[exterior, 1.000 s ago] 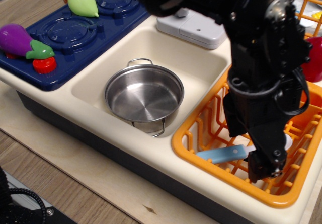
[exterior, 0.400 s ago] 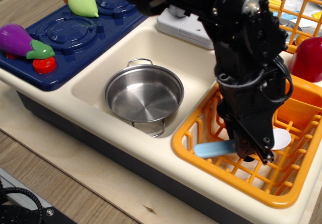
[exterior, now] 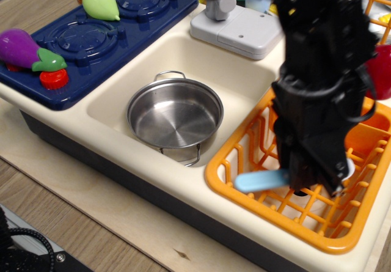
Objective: Put spoon into pan
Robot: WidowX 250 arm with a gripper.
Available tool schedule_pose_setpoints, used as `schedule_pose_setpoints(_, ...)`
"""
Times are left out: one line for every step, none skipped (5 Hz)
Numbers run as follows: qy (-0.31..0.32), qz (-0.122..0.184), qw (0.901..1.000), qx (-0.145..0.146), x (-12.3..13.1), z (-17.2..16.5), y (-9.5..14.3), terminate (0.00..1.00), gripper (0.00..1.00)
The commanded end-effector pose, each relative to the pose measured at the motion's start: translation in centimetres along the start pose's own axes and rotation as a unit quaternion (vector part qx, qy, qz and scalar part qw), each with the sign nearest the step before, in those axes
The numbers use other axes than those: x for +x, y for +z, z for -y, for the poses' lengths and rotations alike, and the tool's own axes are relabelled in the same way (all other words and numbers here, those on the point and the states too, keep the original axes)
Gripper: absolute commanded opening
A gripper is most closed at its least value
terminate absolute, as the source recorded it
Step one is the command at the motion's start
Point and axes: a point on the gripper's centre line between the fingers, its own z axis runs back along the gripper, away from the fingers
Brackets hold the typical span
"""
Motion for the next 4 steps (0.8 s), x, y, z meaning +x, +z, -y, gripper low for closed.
schedule_pose_setpoints(0.007,0.017,0.9996,0.023,1.8,-0.3,4.2,0.0,0.0)
schedule_pose_setpoints(0.005,0.01,0.9989,0.046,1.2,-0.8,5.6,0.0,0.0)
schedule_pose_setpoints(-0.005,0.014,0.9972,0.073,-0.5,-3.3,7.0,0.0,0.0)
schedule_pose_setpoints(-0.022,0.026,0.9967,0.074,-2.2,-6.4,7.4,0.0,0.0)
